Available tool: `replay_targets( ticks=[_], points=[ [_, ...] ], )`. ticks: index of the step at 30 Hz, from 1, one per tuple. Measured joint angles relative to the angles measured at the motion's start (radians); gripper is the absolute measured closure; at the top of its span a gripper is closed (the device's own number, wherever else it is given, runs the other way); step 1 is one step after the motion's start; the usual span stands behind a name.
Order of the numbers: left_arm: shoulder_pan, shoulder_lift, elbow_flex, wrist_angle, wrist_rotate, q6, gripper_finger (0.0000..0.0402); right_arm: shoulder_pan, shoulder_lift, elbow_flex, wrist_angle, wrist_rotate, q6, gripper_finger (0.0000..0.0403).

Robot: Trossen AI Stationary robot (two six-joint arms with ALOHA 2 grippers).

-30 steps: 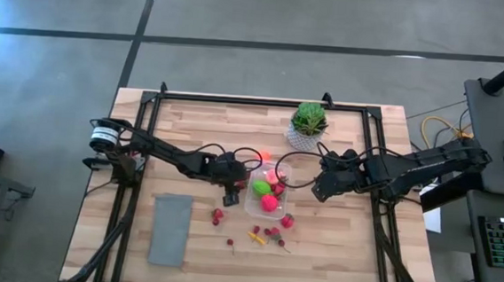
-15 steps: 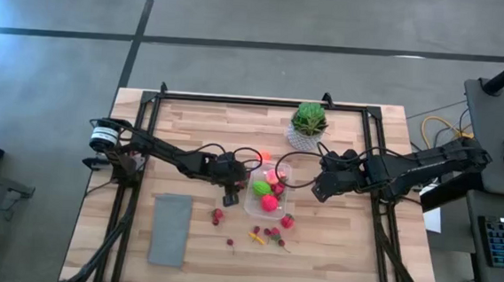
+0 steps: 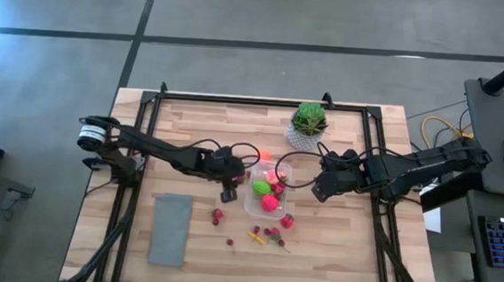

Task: Pick and placing Produce into tupperware
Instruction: Put the red strawberry into the transparent bin

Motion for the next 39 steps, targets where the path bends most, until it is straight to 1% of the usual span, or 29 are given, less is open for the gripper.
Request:
replay_targets(
  ticks=[4,10,15,20,24,28,34,36,39],
  points=[
    [0.000,-0.047,0.023,0.006,-0.038,0.000,0.0269,0.000,0.000,0.000,-0.003,0.000,0.000,0.0131],
    [0.000,-0.063,0.095,0.020,-0.071,0.011,0.0269,0.000,0.000,0.000,-0.004,0.000,0.000,0.0137],
    [0.000,-0.007,0.164,0.043,-0.071,0.082,0.0269,0.000,0.000,0.000,-0.004,0.000,-0.001,0.0134],
    [0.000,0.065,0.228,0.068,-0.051,0.081,0.0269,0.000,0.000,-0.001,-0.004,-0.001,-0.001,0.0131],
    [-0.003,0.101,0.251,0.064,-0.042,0.078,0.0269,0.002,0.000,-0.002,-0.003,-0.001,-0.001,0.0136],
    [-0.003,0.105,0.260,0.067,-0.020,0.077,0.0269,0.002,0.000,-0.004,-0.004,-0.009,0.000,0.0139],
    [-0.003,0.106,0.259,0.054,-0.020,0.052,0.0268,0.002,0.000,-0.005,-0.003,-0.009,0.005,0.0133],
    [-0.003,0.106,0.259,0.040,-0.019,0.025,0.0263,0.002,0.000,-0.005,-0.003,-0.009,0.007,0.0131],
    [-0.003,0.106,0.257,0.035,-0.019,-0.001,0.0245,0.002,0.000,-0.005,-0.003,-0.009,0.007,0.0129]
  ],
)
